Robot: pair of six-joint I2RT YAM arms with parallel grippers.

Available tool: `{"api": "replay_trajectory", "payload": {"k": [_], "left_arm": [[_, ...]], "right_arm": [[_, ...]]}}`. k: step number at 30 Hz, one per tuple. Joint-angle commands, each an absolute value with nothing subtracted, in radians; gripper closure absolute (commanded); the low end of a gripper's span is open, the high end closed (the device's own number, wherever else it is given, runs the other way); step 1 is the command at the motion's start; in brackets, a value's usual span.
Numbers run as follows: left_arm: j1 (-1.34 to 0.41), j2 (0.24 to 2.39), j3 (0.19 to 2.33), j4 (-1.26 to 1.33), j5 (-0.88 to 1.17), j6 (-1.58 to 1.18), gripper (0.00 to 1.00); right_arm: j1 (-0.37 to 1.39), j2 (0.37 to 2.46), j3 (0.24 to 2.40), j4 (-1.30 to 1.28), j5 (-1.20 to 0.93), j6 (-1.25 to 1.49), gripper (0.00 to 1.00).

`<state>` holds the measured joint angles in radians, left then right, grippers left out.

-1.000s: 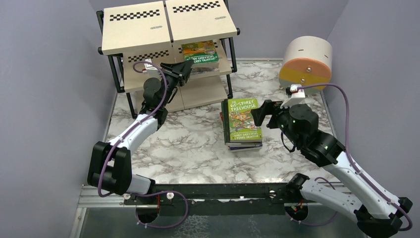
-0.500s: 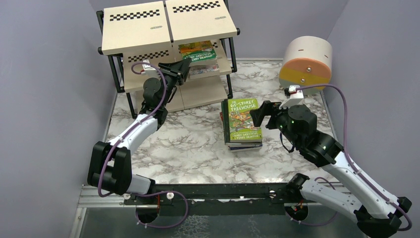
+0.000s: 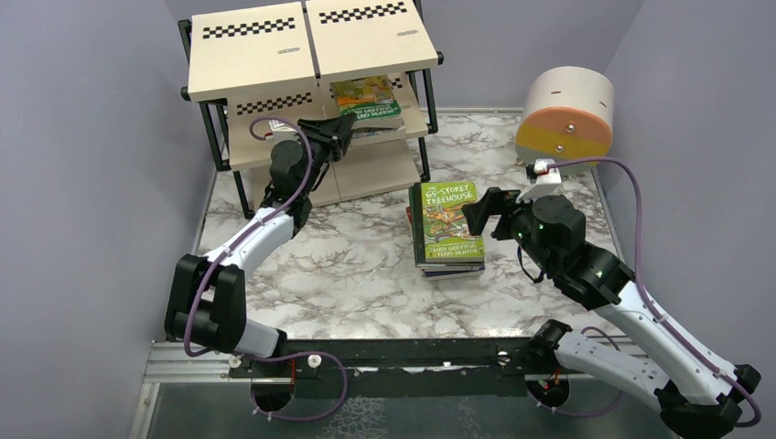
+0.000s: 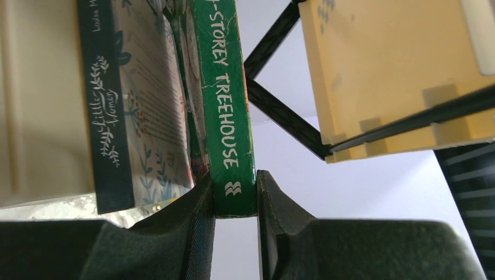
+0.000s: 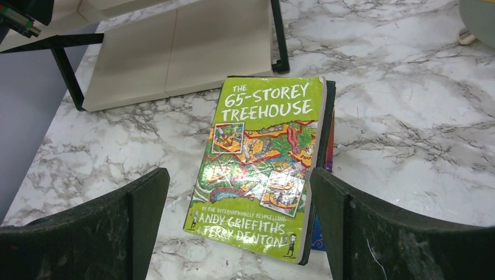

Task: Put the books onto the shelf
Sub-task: Place the book on the shelf.

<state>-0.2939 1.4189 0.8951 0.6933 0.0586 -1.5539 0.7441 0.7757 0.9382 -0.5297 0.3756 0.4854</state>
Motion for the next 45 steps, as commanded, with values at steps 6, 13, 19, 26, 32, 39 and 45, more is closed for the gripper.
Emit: {"api": "replay_trajectory", "payload": {"k": [6, 13, 19, 26, 32, 39, 45], "left_arm": [[-0.296, 1.434, 0.999, 0.726, 0.056, -1.542, 1.00], [-0.299, 1.449, 1.025, 0.700, 0.070, -1.532, 1.00], [-0.304, 1.454, 1.033, 0.680, 0.086, -1.527, 1.00], [-0.308, 1.460, 1.037, 0.661, 0.105, -1.525, 1.00], [-0.308, 1.452, 1.047, 0.621, 0.122, -1.512, 0.83], [-0.308, 1.443, 1.053, 0.591, 0.131, -1.506, 0.61], [-0.308, 1.426, 1.054, 0.567, 0.126, -1.500, 0.53]], "right_arm": [[0.744, 0.754, 0.916, -0.507, 0.363, 0.500, 0.10], [0.743, 0.745, 0.909, -0.508, 0.365, 0.502, 0.10], [0.742, 0.741, 0.901, -0.506, 0.363, 0.506, 0.10], [0.743, 0.733, 0.893, -0.506, 0.363, 0.509, 0.10], [0.743, 0.732, 0.888, -0.505, 0.359, 0.512, 0.10], [0.744, 0.723, 0.884, -0.506, 0.357, 0.512, 0.10], [0.743, 0.713, 0.881, -0.509, 0.356, 0.518, 0.10]]}}
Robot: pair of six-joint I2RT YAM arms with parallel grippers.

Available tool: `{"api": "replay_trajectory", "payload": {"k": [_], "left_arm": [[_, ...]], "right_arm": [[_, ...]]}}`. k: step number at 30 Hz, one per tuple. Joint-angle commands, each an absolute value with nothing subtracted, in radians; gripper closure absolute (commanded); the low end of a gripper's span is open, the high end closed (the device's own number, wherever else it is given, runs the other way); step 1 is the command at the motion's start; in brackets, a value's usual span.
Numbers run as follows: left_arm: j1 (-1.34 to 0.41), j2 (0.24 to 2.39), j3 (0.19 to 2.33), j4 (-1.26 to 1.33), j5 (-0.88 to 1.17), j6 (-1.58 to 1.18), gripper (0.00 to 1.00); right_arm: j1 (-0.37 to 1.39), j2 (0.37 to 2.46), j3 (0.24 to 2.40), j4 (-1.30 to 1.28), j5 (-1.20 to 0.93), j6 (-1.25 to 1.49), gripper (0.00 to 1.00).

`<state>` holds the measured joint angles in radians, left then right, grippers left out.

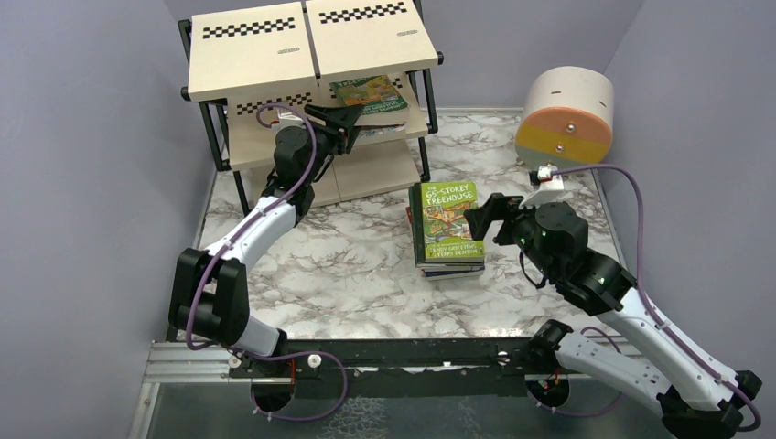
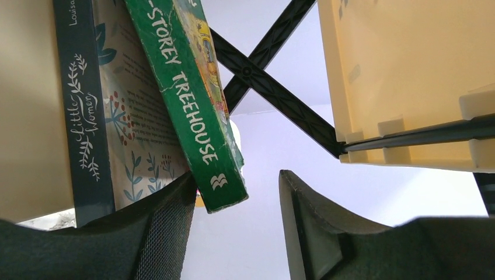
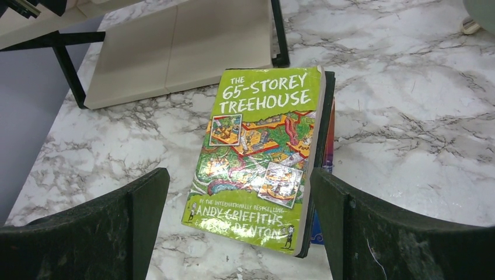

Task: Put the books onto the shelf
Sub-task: Place the book on the shelf.

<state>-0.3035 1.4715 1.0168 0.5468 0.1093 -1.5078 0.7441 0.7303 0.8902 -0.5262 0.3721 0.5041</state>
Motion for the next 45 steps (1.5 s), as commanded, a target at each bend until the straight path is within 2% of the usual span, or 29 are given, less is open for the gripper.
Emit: {"api": "replay_trajectory", "payload": {"k": [1, 11, 20, 24, 32, 38, 45], "left_arm": [[-0.308, 1.422, 1.056, 0.563, 0.124, -1.498, 0.53], [-0.297, 1.359, 1.013, 0.520, 0.165, -1.525, 0.49], [-0.267, 1.136, 0.870, 0.354, 0.202, -1.497, 0.46], [-0.252, 1.088, 0.920, 0.219, 0.143, -1.385, 0.39], [-0.247, 1.196, 1.036, 0.158, 0.119, -1.224, 0.38], [-0.246, 1.248, 1.050, 0.185, 0.134, -1.169, 0.38], [-0.245, 1.233, 1.057, 0.140, 0.087, -1.075, 0.38]], "right_arm": [[0.743, 0.712, 0.881, -0.508, 0.355, 0.518, 0.10], [0.743, 0.705, 0.881, -0.516, 0.348, 0.523, 0.10], [0.744, 0.703, 0.866, -0.505, 0.335, 0.528, 0.10], [0.743, 0.719, 0.865, -0.489, 0.328, 0.524, 0.10], [0.743, 0.780, 0.878, -0.443, 0.322, 0.494, 0.10], [0.743, 0.880, 0.916, -0.319, 0.311, 0.425, 0.10], [0.710, 1.166, 1.064, -0.118, 0.283, 0.303, 0.09]]}}
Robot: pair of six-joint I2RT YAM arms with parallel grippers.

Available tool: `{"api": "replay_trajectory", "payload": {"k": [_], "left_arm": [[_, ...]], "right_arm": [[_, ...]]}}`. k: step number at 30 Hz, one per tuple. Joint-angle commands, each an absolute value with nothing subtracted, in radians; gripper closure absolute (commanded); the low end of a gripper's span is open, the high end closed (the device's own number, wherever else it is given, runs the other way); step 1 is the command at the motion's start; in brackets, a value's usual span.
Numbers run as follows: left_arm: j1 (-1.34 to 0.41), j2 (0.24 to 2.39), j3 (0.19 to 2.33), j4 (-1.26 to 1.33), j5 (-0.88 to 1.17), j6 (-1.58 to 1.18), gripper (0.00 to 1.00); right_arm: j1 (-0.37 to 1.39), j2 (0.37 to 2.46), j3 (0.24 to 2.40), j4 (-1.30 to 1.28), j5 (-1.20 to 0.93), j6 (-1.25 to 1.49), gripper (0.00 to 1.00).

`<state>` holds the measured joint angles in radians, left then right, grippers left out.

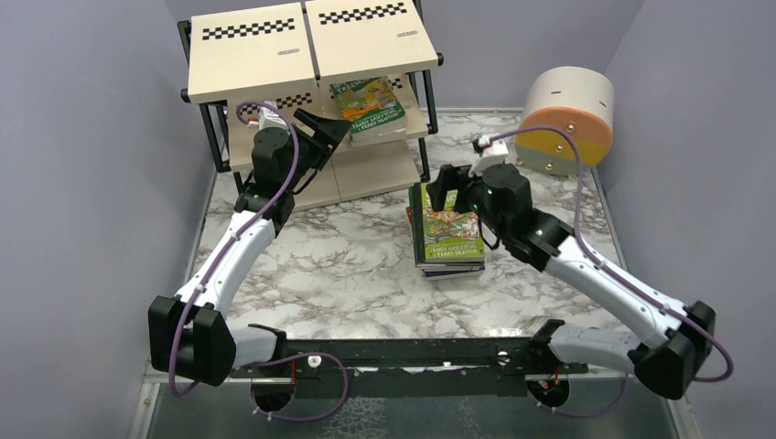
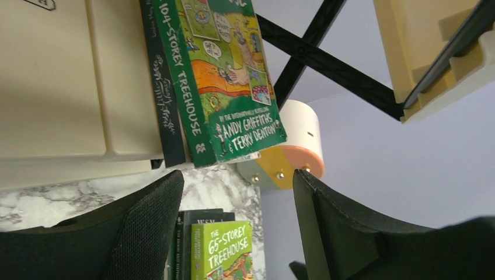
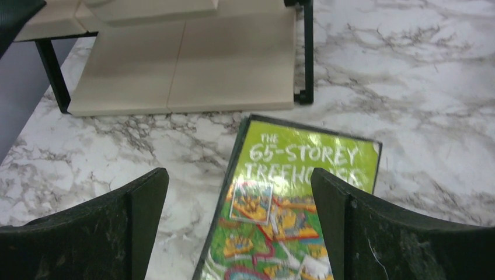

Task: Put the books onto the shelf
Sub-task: Place the book on the shelf.

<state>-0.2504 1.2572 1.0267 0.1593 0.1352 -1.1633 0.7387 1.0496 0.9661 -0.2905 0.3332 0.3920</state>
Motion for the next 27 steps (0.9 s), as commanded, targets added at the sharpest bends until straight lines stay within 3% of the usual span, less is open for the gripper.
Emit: {"api": "replay_trajectory", "payload": {"k": [1, 11, 16, 27], "left_arm": [[-0.245, 1.234, 1.068, 0.127, 0.076, -1.061, 0.38], [-0.244, 1.242, 1.031, 0.186, 0.019, -1.028, 0.38], [-0.244, 1.240, 1.010, 0.196, 0.022, -1.024, 0.38], [-0.244, 1.258, 1.008, 0.208, 0.010, -1.019, 0.38]], "right_arm": [[0.696, 1.196, 1.088, -0.095, 0.258, 0.295, 0.09], [0.589, 1.434, 1.280, 0.063, 0.104, 0.235, 0.09], [0.507, 1.472, 1.238, 0.234, -0.151, 0.251, 0.09], [0.490, 1.605, 1.357, 0.221, -0.374, 0.263, 0.10]]}}
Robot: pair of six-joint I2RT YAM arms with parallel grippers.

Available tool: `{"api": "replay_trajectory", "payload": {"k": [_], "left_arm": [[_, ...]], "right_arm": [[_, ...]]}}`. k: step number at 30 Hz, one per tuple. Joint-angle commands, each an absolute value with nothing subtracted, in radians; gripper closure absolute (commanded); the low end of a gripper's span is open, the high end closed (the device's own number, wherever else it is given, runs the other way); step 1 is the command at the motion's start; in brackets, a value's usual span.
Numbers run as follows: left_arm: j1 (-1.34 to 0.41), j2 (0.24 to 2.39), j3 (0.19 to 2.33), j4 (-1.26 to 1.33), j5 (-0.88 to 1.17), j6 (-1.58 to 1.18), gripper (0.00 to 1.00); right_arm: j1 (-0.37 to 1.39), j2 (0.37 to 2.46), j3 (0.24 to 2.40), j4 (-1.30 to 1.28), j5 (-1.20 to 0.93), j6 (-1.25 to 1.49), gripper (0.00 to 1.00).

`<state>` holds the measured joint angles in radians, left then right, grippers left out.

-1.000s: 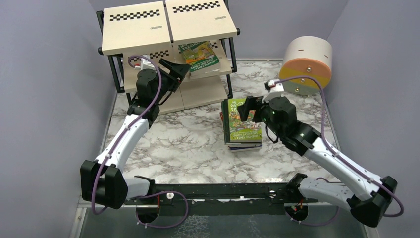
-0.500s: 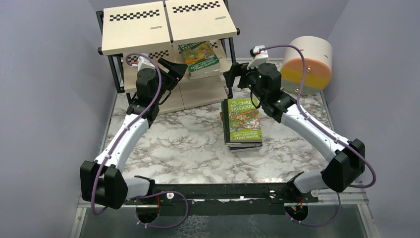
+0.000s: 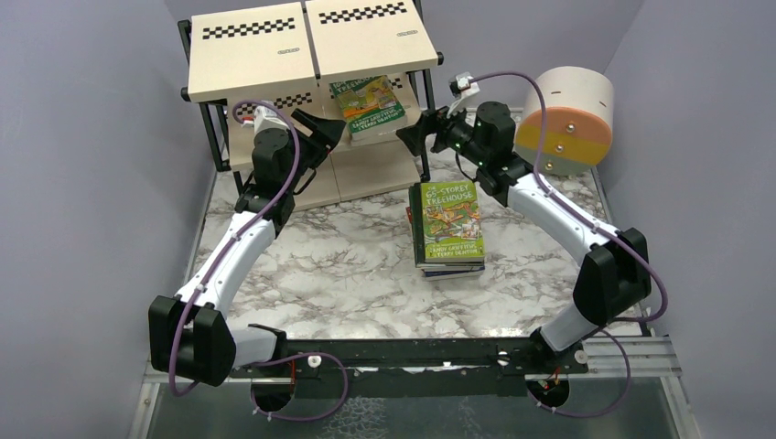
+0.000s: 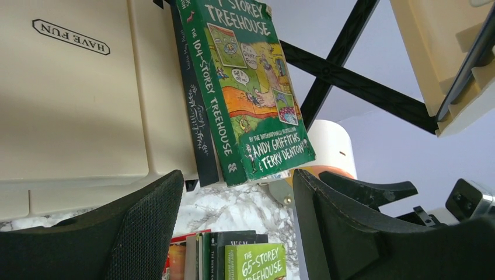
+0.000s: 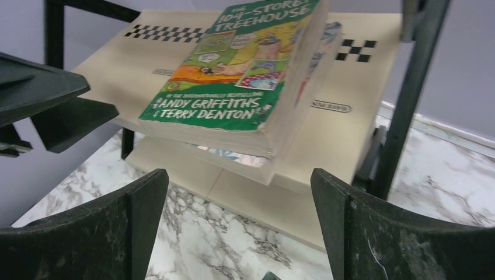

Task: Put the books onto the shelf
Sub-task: Place the book on the shelf.

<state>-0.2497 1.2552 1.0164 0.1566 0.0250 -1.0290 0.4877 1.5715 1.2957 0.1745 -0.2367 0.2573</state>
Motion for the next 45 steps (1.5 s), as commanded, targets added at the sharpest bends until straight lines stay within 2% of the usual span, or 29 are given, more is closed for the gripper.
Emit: {"api": "replay_trajectory", "payload": {"k": [1, 20, 45], "left_arm": [[-0.244, 1.260, 1.007, 0.209, 0.013, -1.023, 0.38], [-0.244, 1.232, 0.986, 0.209, -0.034, -1.028, 0.38], [-0.223, 1.231, 0.986, 0.212, -0.052, -1.035, 0.38]], "right_arm": [[0.491, 1.611, 1.361, 0.229, -0.387, 0.271, 0.10], [0.491, 1.738, 1.449, 0.266, -0.498, 0.310, 0.11], [0.491, 1.757, 1.470, 0.277, -0.602, 0.316, 0.12]]}}
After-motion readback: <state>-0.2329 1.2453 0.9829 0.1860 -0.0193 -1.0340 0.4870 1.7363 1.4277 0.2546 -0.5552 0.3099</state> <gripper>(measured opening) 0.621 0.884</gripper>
